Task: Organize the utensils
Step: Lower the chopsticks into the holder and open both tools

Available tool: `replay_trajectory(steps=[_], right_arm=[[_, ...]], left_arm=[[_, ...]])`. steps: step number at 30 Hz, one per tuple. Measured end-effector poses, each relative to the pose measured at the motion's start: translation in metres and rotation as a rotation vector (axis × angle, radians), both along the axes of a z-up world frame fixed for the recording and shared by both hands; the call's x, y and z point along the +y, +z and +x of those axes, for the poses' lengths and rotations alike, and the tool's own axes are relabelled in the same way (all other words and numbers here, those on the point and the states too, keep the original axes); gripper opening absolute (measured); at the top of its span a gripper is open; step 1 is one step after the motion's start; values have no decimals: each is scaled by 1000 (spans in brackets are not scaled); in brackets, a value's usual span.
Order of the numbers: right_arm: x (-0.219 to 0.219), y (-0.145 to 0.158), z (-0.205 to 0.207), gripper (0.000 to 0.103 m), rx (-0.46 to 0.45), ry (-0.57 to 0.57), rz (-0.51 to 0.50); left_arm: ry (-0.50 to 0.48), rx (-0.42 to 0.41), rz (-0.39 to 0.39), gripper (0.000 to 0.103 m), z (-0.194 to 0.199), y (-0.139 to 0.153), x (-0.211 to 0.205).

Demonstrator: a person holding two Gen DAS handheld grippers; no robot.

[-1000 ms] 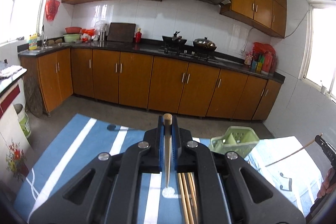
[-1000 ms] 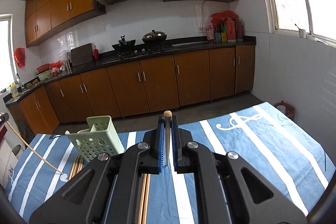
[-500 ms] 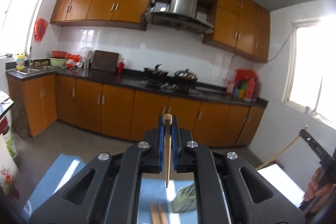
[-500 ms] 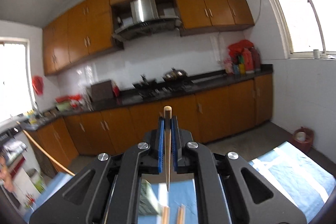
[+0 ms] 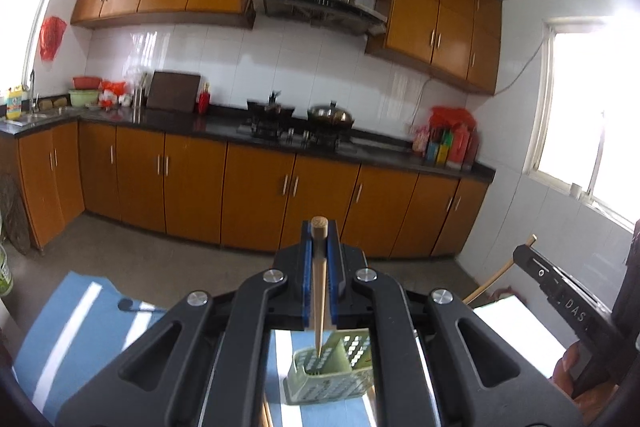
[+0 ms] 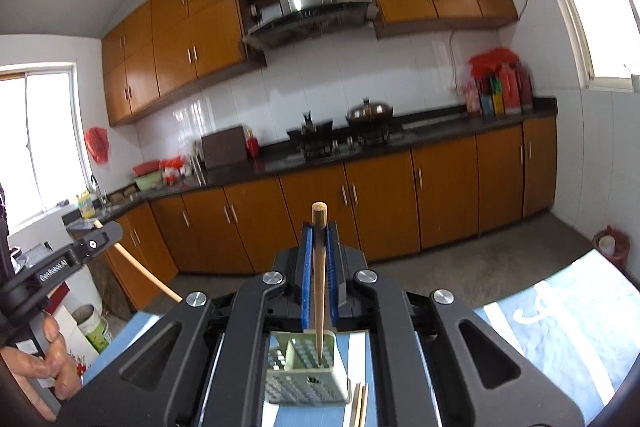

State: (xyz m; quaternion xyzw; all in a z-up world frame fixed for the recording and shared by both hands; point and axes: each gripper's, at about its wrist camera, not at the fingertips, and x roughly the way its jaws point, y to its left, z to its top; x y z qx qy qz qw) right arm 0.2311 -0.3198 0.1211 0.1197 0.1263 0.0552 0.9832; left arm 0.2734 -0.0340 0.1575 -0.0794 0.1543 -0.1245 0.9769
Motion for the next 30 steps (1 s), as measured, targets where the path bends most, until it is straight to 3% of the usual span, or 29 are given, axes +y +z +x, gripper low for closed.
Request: replay_trajectory(steps=[9,18,21,24,30], right_arm=[[2,-24,16,8,103,11,16],[-12,-22,-9,9,101,-25,50],[-24,-31,-23,17,127,-56,40],[-36,-53,-36,28,185,-93,19],[-39,-143,-42,28,434,-90,-5]], left_arm=[[2,127,-13,8,29,-44,4],[19,102,-63,17,7,-30,30],[28,98,-75,20,-10,-28,43],[56,112,-67,24,-31,-40,63],[115,222,-10,25,-53,-98,88]])
